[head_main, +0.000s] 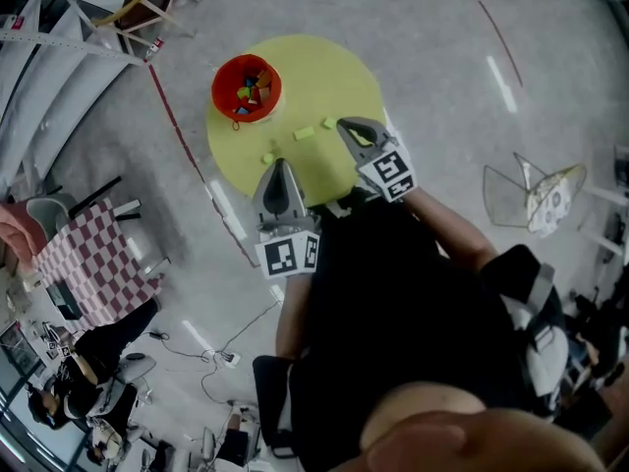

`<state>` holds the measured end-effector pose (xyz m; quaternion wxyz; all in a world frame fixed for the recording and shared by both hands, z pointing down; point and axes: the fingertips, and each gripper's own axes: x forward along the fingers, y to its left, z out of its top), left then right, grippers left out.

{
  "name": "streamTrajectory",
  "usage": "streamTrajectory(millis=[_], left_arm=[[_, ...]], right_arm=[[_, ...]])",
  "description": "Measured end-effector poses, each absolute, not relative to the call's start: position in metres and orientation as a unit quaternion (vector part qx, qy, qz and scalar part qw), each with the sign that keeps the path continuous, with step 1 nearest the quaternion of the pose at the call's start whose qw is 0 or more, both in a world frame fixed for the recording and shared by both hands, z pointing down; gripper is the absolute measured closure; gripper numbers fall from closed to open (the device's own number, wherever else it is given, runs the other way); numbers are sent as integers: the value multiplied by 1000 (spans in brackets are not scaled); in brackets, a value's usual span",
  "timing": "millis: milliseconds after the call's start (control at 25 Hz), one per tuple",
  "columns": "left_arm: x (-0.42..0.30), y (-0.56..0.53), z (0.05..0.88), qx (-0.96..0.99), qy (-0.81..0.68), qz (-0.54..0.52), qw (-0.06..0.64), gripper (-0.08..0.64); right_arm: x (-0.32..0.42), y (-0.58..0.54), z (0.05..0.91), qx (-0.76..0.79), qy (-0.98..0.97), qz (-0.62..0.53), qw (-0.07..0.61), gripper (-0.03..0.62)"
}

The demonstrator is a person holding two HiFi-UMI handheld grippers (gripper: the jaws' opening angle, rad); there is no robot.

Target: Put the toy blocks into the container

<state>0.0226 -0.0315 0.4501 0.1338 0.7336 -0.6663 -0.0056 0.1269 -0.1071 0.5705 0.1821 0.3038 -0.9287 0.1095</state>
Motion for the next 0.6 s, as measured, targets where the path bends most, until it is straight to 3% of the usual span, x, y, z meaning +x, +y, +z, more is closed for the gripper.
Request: streamTrajectory(millis=[160, 320, 600], left_arm=[[19, -41, 446, 746, -652, -8, 137, 575], [14, -52, 436, 748, -650, -20, 136, 575], [1, -59, 453, 754, -640, -13, 151, 575]], right_arm=[[122, -110, 606, 301, -920, 133, 215, 598], [116, -110, 655, 280, -902, 159, 288, 489], [115, -111, 738, 237, -856, 178, 424, 463]])
